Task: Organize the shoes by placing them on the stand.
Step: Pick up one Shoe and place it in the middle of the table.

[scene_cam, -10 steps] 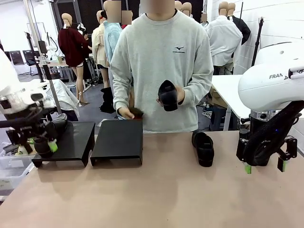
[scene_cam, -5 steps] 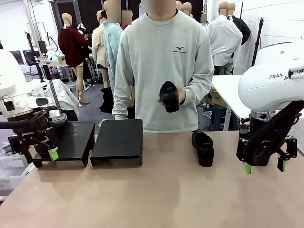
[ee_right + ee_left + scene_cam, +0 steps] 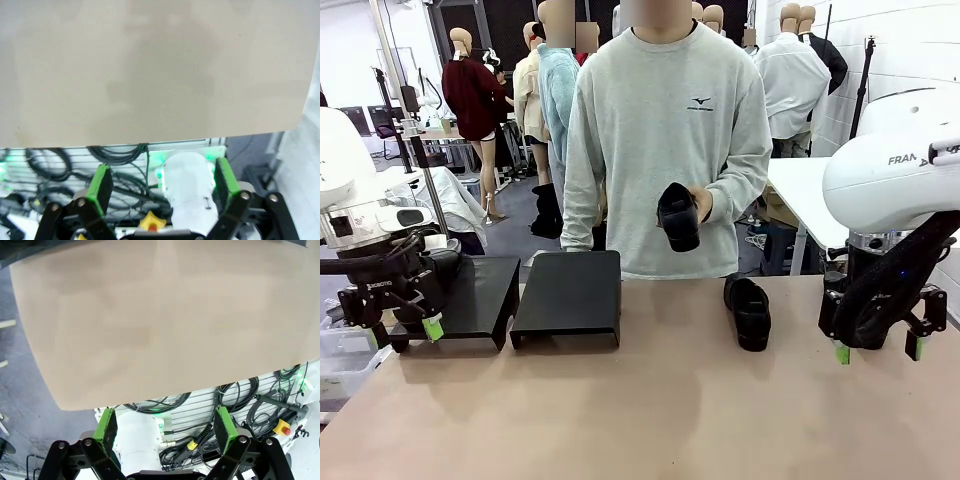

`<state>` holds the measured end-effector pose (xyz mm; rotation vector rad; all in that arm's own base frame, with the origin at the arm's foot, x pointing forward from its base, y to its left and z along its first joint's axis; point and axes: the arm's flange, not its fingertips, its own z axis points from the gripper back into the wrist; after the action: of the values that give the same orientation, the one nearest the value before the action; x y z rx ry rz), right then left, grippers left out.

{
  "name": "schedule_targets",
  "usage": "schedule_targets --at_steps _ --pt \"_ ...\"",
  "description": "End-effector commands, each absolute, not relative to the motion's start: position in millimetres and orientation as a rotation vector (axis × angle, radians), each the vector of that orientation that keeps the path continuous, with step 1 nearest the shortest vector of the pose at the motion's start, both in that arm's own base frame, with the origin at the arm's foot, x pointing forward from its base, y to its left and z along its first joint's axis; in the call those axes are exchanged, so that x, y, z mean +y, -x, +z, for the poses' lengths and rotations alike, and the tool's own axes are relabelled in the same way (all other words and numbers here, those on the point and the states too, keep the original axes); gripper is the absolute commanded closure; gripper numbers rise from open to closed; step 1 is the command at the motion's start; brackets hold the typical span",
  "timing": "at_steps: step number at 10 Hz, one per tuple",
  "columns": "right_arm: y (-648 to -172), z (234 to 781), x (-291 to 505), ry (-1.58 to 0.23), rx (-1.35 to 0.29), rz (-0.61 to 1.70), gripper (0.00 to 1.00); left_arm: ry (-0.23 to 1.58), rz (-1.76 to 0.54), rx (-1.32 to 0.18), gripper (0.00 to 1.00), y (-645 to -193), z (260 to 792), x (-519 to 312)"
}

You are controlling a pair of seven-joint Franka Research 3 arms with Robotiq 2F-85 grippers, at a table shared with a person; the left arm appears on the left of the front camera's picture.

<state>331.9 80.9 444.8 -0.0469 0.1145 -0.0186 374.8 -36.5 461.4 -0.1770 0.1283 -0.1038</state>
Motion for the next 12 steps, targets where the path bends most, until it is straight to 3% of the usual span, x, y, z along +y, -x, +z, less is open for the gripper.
schedule_targets --at_steps 1,5,8,12 --pt "-332 468 59 -0.017 0.095 -0.056 0.00 0.176 -0.104 0.119 0.00 -374 460 -35" --pt "-364 490 4 -0.106 0.100 0.001 0.00 0.176 -0.104 0.119 0.00 -374 460 -35" --pt "-430 487 -39 -0.164 0.089 0.211 0.00 0.176 -0.104 0.119 0.00 -374 460 -35" --pt "-499 474 -38 -0.168 0.159 0.203 0.00 0.176 -0.104 0.119 0.00 -374 460 -35"
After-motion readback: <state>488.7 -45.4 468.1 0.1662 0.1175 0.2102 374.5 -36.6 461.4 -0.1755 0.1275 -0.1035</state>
